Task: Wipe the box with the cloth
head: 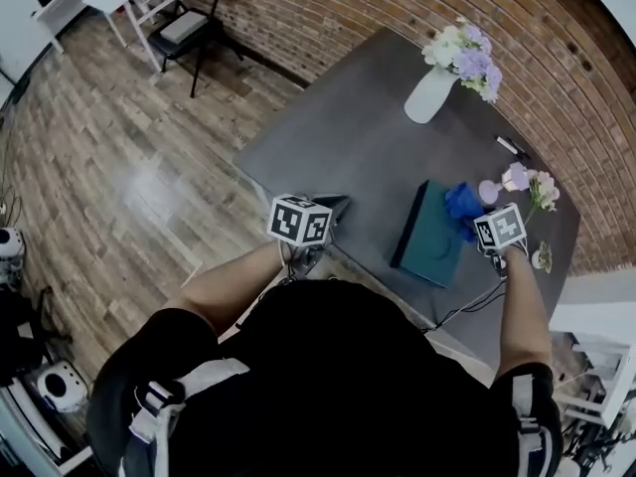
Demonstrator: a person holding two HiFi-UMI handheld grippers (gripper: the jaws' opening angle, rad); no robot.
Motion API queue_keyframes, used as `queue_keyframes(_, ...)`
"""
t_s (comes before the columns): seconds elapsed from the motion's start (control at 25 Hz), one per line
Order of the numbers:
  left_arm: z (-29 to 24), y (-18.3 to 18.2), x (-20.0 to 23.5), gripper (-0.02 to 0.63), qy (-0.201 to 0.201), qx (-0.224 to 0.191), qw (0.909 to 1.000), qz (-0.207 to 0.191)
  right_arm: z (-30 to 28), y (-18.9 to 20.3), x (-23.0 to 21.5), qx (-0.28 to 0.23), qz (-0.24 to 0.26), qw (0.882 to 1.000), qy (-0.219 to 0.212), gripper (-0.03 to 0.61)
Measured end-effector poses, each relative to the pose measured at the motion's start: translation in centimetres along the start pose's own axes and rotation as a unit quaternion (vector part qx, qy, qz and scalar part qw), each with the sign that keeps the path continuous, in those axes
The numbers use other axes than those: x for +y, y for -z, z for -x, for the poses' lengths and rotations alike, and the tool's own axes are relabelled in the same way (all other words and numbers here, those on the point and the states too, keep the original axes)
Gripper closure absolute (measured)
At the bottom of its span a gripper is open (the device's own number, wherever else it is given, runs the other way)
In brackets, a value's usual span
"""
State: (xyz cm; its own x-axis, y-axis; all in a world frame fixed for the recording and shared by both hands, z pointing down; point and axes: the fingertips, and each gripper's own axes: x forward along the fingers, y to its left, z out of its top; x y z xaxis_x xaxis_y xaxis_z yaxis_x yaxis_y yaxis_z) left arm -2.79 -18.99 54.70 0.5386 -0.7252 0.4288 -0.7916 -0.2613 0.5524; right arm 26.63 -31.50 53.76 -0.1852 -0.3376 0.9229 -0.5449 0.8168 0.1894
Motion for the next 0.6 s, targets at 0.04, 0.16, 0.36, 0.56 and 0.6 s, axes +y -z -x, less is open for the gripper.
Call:
queue_keyframes(0.04,0.5,0.2,0.6,0.604,-0.01,-0.003,0.9999,0.007,-0.4,-0.3,-0.2,0.003,0.004,1.0,-0.001,0.414)
queue_keyframes(0.16,1.6,0.8,1.7,0.604,-0.031,-0.004,0.9993,0.018,-1.4,-0.9,0.6,0.0,-0.002,1.0,-0.025,0.414)
queue_keyframes(0.36,1.4,1.0,1.1,0.603,-0.017,0.011,0.9998,0.007,-1.5,-0.3,3.4,-0.001,0.0,0.999,-0.045,0.414)
queue_keyframes(0.56,-0.4,1.0,-0.9,0.603,0.024,0.042,0.9985,-0.024,-0.1,2.2,6.0,-0.01,-0.043,0.997,-0.056,0.414)
queue_keyframes(0.6,-0.8,1.0,-1.2,0.604,0.033,0.049,0.9978,-0.029,0.2,2.8,6.8,-0.011,-0.052,0.997,-0.059,0.414)
